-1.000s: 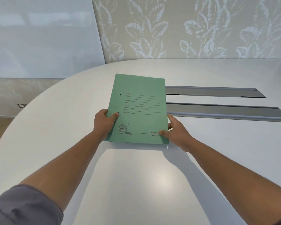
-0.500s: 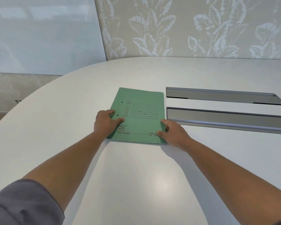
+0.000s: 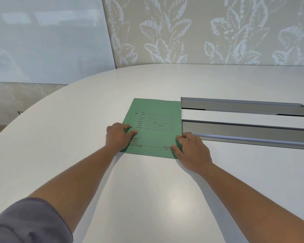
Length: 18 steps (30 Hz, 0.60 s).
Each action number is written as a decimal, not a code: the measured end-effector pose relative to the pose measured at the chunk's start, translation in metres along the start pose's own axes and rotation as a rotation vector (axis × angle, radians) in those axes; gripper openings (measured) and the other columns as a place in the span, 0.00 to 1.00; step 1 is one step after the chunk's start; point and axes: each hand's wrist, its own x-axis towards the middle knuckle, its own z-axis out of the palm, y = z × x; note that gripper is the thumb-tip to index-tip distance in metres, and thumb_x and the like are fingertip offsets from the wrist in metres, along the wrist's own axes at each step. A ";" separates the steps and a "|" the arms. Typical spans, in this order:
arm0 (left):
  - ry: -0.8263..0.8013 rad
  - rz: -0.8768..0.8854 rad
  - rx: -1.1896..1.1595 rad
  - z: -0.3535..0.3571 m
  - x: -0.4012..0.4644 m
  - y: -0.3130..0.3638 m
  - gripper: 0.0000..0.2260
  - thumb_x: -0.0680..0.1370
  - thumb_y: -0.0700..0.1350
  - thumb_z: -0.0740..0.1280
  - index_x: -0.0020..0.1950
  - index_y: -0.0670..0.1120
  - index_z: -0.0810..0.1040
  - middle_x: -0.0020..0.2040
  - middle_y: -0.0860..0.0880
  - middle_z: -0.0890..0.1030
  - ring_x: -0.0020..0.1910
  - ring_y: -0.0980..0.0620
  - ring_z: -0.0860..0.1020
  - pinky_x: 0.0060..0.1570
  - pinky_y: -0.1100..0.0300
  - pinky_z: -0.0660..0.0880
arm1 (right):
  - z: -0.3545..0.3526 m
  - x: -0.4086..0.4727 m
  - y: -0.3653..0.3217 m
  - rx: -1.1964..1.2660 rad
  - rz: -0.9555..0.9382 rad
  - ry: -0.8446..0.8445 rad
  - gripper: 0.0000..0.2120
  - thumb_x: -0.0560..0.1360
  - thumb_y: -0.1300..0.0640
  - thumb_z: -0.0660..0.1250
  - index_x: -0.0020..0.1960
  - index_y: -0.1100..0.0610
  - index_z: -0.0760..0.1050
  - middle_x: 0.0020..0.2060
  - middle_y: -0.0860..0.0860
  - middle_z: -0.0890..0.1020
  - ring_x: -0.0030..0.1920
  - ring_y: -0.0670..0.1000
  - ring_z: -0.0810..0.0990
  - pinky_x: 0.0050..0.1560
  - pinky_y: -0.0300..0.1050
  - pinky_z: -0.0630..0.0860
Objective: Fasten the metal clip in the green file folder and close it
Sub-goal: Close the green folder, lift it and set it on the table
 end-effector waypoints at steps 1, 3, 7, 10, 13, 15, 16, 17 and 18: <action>0.000 0.007 0.012 0.000 0.001 0.000 0.26 0.75 0.59 0.73 0.69 0.47 0.79 0.62 0.47 0.81 0.67 0.41 0.73 0.63 0.46 0.75 | 0.000 0.000 0.000 0.003 0.003 -0.002 0.21 0.80 0.40 0.56 0.66 0.50 0.74 0.66 0.48 0.73 0.65 0.55 0.70 0.56 0.52 0.75; -0.003 0.018 0.035 0.000 0.001 0.001 0.26 0.76 0.59 0.73 0.69 0.47 0.79 0.62 0.47 0.81 0.68 0.40 0.72 0.63 0.47 0.75 | 0.000 0.000 0.001 0.008 0.006 -0.002 0.22 0.81 0.39 0.56 0.68 0.50 0.74 0.67 0.48 0.73 0.66 0.55 0.70 0.57 0.53 0.75; -0.008 0.030 0.051 0.000 -0.001 0.001 0.25 0.77 0.59 0.71 0.70 0.47 0.79 0.64 0.47 0.81 0.70 0.40 0.69 0.64 0.47 0.73 | -0.001 0.000 0.002 0.045 0.020 0.000 0.23 0.80 0.38 0.58 0.69 0.49 0.74 0.68 0.47 0.73 0.67 0.55 0.70 0.59 0.53 0.75; -0.022 0.041 0.080 0.000 -0.001 0.002 0.24 0.78 0.58 0.70 0.70 0.47 0.78 0.65 0.47 0.80 0.71 0.40 0.68 0.63 0.48 0.72 | 0.000 0.000 0.003 0.048 0.017 0.000 0.24 0.80 0.38 0.58 0.69 0.50 0.74 0.68 0.46 0.73 0.67 0.55 0.70 0.59 0.54 0.75; -0.036 0.049 0.098 0.000 -0.001 0.002 0.23 0.79 0.58 0.69 0.70 0.48 0.78 0.65 0.45 0.79 0.71 0.39 0.67 0.65 0.48 0.70 | 0.002 0.001 0.005 0.065 0.027 0.004 0.24 0.80 0.37 0.58 0.70 0.49 0.74 0.69 0.46 0.73 0.67 0.55 0.70 0.59 0.54 0.75; -0.044 0.058 0.128 -0.001 0.000 0.002 0.23 0.79 0.59 0.69 0.70 0.48 0.78 0.65 0.44 0.78 0.71 0.39 0.66 0.65 0.49 0.69 | 0.002 0.001 0.005 0.084 0.039 -0.001 0.25 0.80 0.37 0.58 0.71 0.49 0.74 0.70 0.45 0.73 0.68 0.54 0.69 0.60 0.54 0.75; -0.043 0.059 0.136 -0.001 0.000 0.002 0.24 0.79 0.59 0.69 0.70 0.49 0.78 0.66 0.44 0.78 0.71 0.39 0.67 0.65 0.49 0.69 | 0.002 0.001 0.006 0.085 0.038 0.002 0.25 0.80 0.38 0.58 0.71 0.49 0.74 0.70 0.45 0.73 0.68 0.54 0.69 0.60 0.54 0.75; -0.043 0.060 0.137 -0.001 0.000 0.001 0.24 0.79 0.59 0.69 0.71 0.49 0.78 0.66 0.45 0.78 0.71 0.39 0.66 0.65 0.48 0.69 | 0.002 0.001 0.006 0.084 0.036 -0.001 0.25 0.80 0.38 0.58 0.71 0.50 0.74 0.70 0.45 0.73 0.68 0.55 0.69 0.60 0.54 0.75; -0.046 0.056 0.138 -0.002 0.000 0.001 0.24 0.79 0.59 0.68 0.71 0.49 0.77 0.66 0.45 0.77 0.71 0.39 0.66 0.65 0.48 0.69 | 0.002 0.002 0.006 0.081 0.035 -0.001 0.24 0.81 0.38 0.58 0.71 0.50 0.73 0.70 0.45 0.73 0.68 0.55 0.69 0.60 0.54 0.75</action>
